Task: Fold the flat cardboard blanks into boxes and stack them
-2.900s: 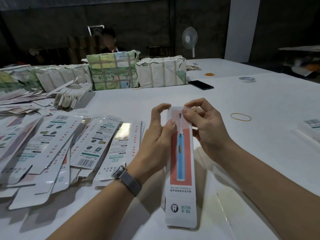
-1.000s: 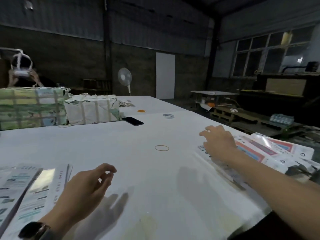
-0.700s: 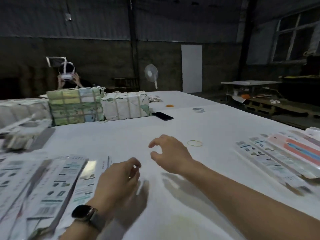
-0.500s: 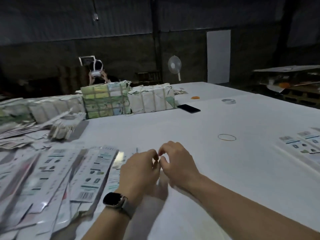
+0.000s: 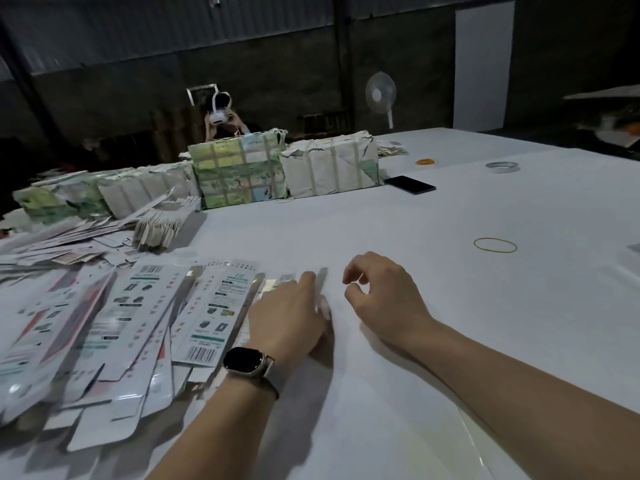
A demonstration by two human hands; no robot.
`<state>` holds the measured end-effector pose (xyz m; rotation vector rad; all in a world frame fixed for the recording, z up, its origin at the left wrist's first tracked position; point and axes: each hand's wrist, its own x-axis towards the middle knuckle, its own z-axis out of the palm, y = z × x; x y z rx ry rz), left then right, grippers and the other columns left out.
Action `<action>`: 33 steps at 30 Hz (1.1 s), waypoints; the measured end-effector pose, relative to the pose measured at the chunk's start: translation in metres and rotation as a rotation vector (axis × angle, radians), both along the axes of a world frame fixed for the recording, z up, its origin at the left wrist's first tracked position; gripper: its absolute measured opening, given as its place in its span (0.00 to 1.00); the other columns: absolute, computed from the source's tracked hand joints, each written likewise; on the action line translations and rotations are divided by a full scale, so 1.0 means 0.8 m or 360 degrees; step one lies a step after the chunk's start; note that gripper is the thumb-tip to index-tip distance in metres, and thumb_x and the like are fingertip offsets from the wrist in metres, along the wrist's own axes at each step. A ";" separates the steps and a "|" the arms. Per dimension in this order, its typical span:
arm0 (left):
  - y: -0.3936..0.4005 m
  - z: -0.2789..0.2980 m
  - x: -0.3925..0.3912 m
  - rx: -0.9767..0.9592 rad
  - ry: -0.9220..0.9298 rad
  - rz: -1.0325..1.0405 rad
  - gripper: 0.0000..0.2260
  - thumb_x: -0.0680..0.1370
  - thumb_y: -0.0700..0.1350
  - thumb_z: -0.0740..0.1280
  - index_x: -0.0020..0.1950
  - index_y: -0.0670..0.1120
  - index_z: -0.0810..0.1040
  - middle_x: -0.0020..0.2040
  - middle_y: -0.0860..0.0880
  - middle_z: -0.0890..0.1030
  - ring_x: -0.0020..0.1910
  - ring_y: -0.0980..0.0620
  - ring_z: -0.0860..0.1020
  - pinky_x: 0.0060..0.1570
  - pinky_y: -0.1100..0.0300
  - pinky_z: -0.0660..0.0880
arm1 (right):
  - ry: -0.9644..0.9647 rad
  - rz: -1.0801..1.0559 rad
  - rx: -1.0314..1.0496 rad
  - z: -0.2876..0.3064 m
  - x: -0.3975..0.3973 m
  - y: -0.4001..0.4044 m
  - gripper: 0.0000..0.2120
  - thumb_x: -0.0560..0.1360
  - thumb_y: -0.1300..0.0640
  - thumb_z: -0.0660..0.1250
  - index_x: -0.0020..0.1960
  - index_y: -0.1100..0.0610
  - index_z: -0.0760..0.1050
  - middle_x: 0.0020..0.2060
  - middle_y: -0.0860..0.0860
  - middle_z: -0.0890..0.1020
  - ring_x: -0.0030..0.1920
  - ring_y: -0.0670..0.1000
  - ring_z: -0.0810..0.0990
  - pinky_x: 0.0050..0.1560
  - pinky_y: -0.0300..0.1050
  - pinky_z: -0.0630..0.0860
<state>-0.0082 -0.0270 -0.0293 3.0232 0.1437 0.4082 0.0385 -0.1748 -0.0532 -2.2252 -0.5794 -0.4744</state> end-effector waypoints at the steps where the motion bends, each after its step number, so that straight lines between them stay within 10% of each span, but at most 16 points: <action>1: -0.003 0.004 -0.001 -0.0028 -0.0069 -0.0002 0.17 0.81 0.48 0.60 0.70 0.52 0.68 0.61 0.47 0.80 0.61 0.42 0.76 0.47 0.53 0.68 | 0.0010 0.0000 0.0034 0.000 -0.001 0.000 0.08 0.73 0.59 0.66 0.44 0.47 0.72 0.43 0.42 0.78 0.47 0.47 0.76 0.48 0.45 0.74; 7: -0.024 0.028 -0.017 -0.0200 -0.1030 -0.0436 0.27 0.72 0.31 0.66 0.71 0.45 0.75 0.58 0.44 0.84 0.46 0.38 0.82 0.37 0.51 0.75 | 0.0274 0.0020 0.0623 0.004 -0.004 0.000 0.10 0.79 0.50 0.67 0.59 0.44 0.72 0.44 0.40 0.79 0.44 0.38 0.77 0.45 0.40 0.74; 12: -0.038 0.029 -0.018 -0.0440 -0.1626 -0.0993 0.20 0.78 0.29 0.65 0.69 0.38 0.75 0.61 0.43 0.82 0.54 0.49 0.79 0.51 0.61 0.76 | 0.0212 0.0237 0.0891 0.012 -0.013 0.001 0.23 0.77 0.40 0.61 0.70 0.46 0.67 0.53 0.44 0.80 0.52 0.45 0.81 0.54 0.49 0.79; 17: -0.046 0.023 -0.017 -0.1411 -0.1206 -0.0783 0.20 0.79 0.44 0.61 0.70 0.56 0.69 0.58 0.62 0.80 0.53 0.58 0.82 0.46 0.64 0.81 | 0.0231 0.0397 0.1156 0.024 -0.017 0.000 0.14 0.78 0.45 0.60 0.61 0.45 0.74 0.50 0.44 0.84 0.52 0.50 0.84 0.52 0.48 0.81; 22: -0.051 0.016 -0.011 -0.2488 -0.0514 -0.0651 0.10 0.85 0.49 0.59 0.63 0.53 0.76 0.52 0.49 0.85 0.54 0.47 0.85 0.48 0.54 0.82 | 0.0353 0.0496 0.1067 0.019 -0.027 0.000 0.15 0.77 0.43 0.60 0.61 0.45 0.74 0.52 0.43 0.83 0.55 0.48 0.82 0.56 0.52 0.81; 24: -0.053 0.017 -0.015 -0.2789 -0.0302 -0.0565 0.21 0.82 0.62 0.55 0.63 0.52 0.79 0.54 0.47 0.86 0.53 0.46 0.85 0.46 0.53 0.83 | 0.0377 0.0549 0.0982 0.018 -0.032 0.003 0.17 0.78 0.43 0.59 0.67 0.41 0.70 0.57 0.43 0.80 0.60 0.46 0.80 0.60 0.50 0.80; 33: -0.047 0.018 -0.017 -0.3114 0.0133 -0.0499 0.27 0.81 0.65 0.52 0.64 0.49 0.80 0.56 0.42 0.85 0.53 0.44 0.85 0.45 0.51 0.84 | 0.0431 0.0333 0.0687 0.023 -0.036 0.006 0.36 0.74 0.32 0.55 0.79 0.42 0.54 0.64 0.43 0.65 0.66 0.47 0.72 0.62 0.52 0.79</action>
